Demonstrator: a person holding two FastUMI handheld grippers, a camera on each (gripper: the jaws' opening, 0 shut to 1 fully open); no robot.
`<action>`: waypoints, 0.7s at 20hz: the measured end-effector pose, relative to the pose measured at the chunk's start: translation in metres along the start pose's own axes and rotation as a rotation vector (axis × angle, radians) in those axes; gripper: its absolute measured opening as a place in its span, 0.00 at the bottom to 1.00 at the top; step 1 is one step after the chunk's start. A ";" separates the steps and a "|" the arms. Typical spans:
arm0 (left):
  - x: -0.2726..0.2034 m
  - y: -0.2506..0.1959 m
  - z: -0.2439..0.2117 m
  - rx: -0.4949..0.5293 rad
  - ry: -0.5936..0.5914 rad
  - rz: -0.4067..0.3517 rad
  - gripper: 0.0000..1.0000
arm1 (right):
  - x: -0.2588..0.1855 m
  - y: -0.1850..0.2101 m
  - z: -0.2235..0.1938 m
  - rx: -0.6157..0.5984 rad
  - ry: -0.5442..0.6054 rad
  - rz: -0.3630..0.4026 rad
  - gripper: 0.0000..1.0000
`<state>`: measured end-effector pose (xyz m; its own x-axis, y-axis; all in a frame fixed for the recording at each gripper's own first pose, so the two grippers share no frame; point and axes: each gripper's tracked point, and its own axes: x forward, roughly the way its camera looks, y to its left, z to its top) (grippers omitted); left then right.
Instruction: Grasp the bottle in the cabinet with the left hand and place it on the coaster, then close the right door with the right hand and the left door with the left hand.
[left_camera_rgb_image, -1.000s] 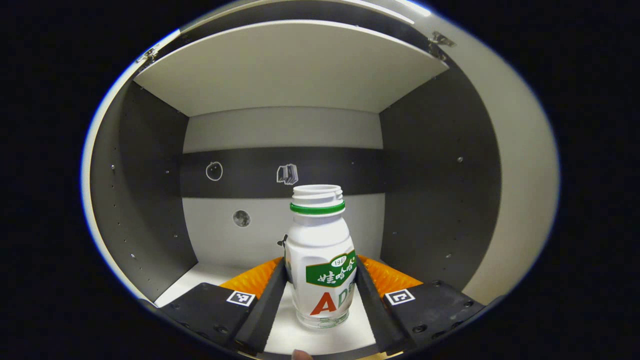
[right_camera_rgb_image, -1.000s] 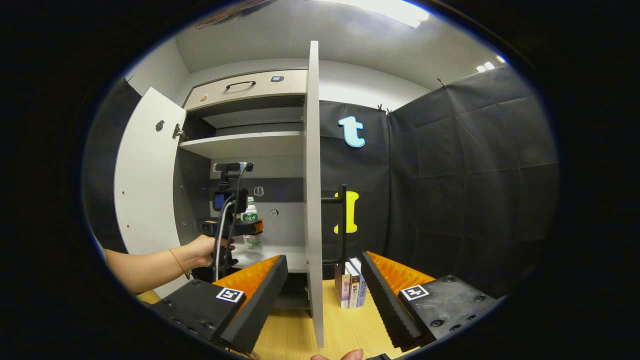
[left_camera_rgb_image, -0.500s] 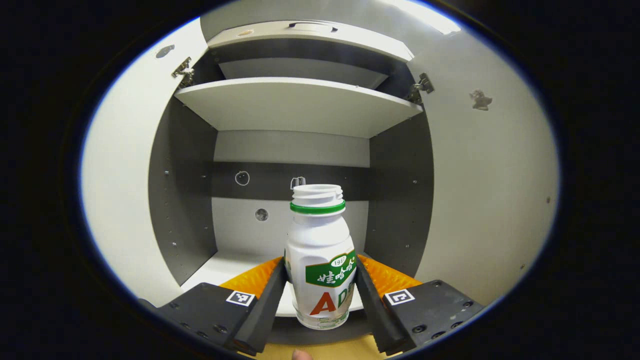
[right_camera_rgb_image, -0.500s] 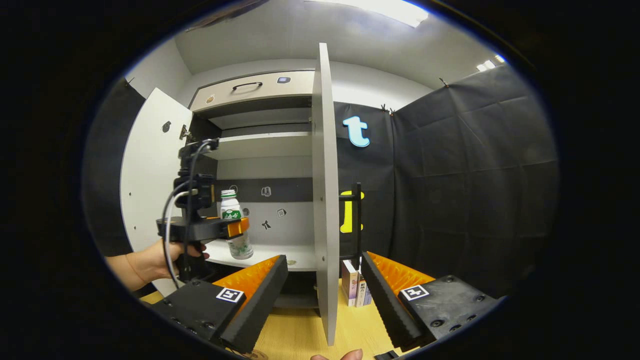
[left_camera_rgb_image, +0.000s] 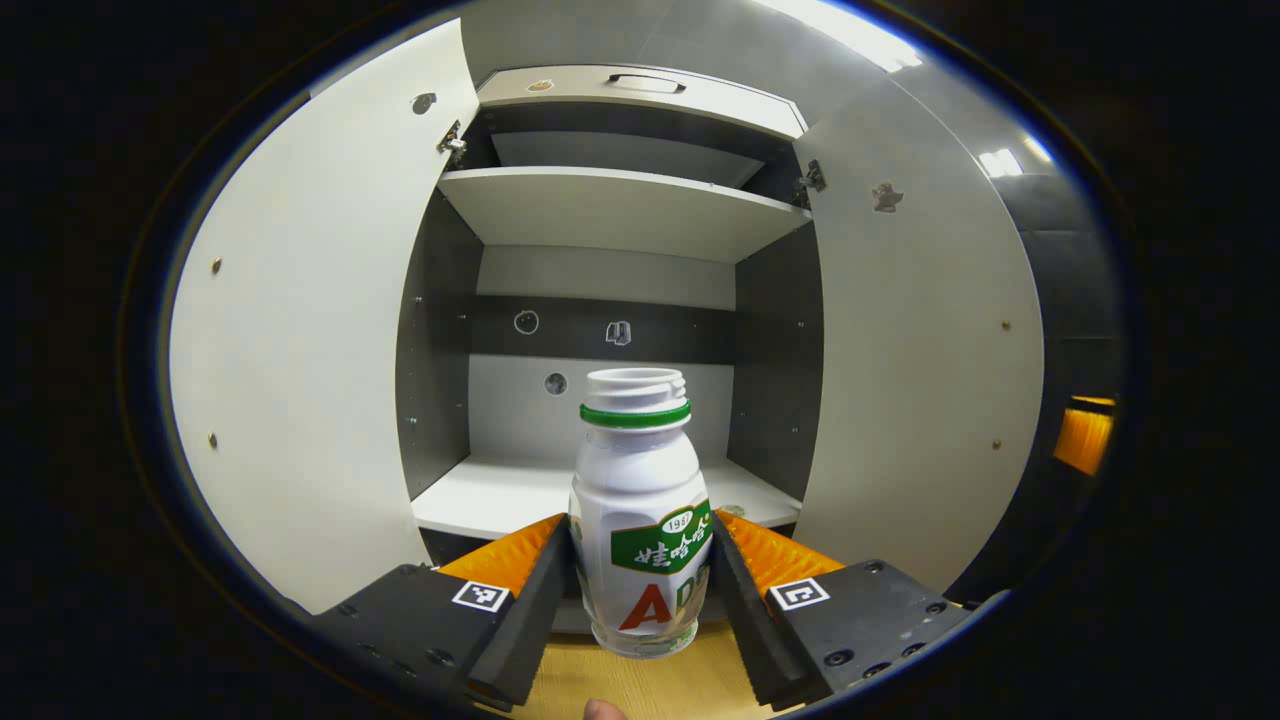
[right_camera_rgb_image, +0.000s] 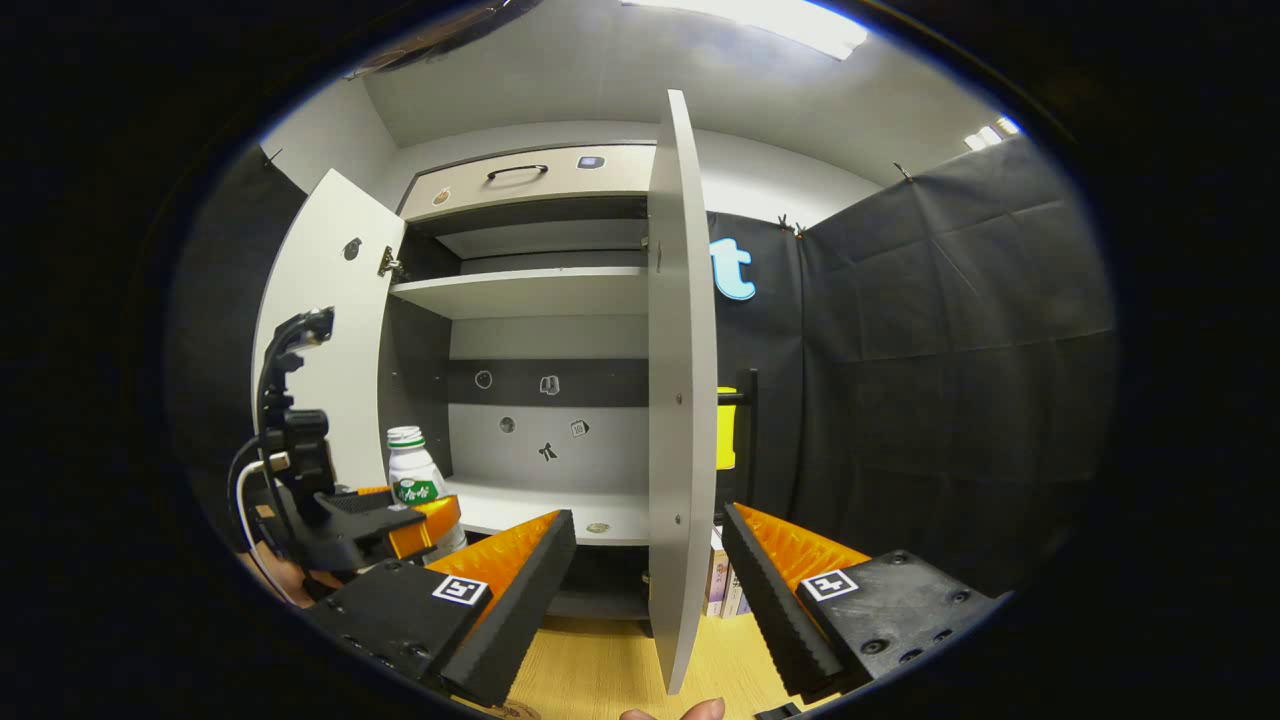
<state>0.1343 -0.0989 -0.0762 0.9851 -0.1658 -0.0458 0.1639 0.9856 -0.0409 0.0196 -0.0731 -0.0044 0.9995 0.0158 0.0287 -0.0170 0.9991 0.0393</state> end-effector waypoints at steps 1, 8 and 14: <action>-0.008 0.002 -0.010 0.014 0.002 0.010 0.80 | 0.000 0.001 -0.001 -0.006 0.001 0.002 0.98; -0.063 -0.006 -0.099 -0.017 0.057 0.001 0.80 | -0.001 0.012 -0.016 0.014 0.010 0.009 0.97; -0.099 -0.015 -0.179 -0.001 0.099 -0.028 0.79 | 0.002 0.016 -0.016 0.032 -0.002 0.023 0.98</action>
<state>0.0251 -0.1036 -0.2501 0.9702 -0.1954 -0.1431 0.1909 0.9806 -0.0444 0.0214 -0.0566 -0.0194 0.9988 0.0382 0.0319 -0.0404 0.9967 0.0707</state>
